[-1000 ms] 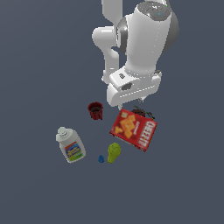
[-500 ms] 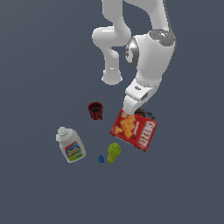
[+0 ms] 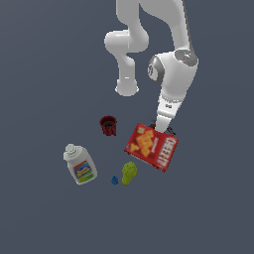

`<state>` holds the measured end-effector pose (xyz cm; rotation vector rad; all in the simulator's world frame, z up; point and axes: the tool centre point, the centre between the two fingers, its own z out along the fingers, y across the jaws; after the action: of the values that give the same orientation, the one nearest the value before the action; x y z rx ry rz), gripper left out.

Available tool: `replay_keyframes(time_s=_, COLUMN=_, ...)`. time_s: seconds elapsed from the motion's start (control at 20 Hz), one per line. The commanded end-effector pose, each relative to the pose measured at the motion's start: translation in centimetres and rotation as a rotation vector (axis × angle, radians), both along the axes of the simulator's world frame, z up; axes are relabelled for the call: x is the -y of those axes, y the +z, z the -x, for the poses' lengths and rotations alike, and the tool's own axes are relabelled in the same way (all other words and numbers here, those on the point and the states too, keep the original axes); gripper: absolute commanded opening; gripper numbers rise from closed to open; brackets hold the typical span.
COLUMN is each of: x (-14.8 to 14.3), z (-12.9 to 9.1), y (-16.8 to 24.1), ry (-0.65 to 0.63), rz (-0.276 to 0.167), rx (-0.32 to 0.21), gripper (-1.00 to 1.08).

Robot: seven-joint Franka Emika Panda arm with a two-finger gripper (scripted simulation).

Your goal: Pick up a designated object from a clutter of objects.

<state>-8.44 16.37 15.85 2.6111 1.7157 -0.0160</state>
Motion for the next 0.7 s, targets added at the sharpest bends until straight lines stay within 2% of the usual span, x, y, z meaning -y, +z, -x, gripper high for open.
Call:
replay_keyframes(time_s=0.0, x=-0.9, z=1.3, y=-1.2, ry=0.092, rz=-0.004, rx=-0.001, gripper=1.00)
replay_keyframes(time_s=0.35, x=-2.6, z=4.2, y=-3.5, ry=0.284, rz=-0.013, rx=-0.004, gripper=1.00)
replay_keyframes(time_s=0.65, x=-3.3, z=5.6, y=-4.6, ry=0.374, rz=-0.018, rx=-0.005, gripper=1.00)
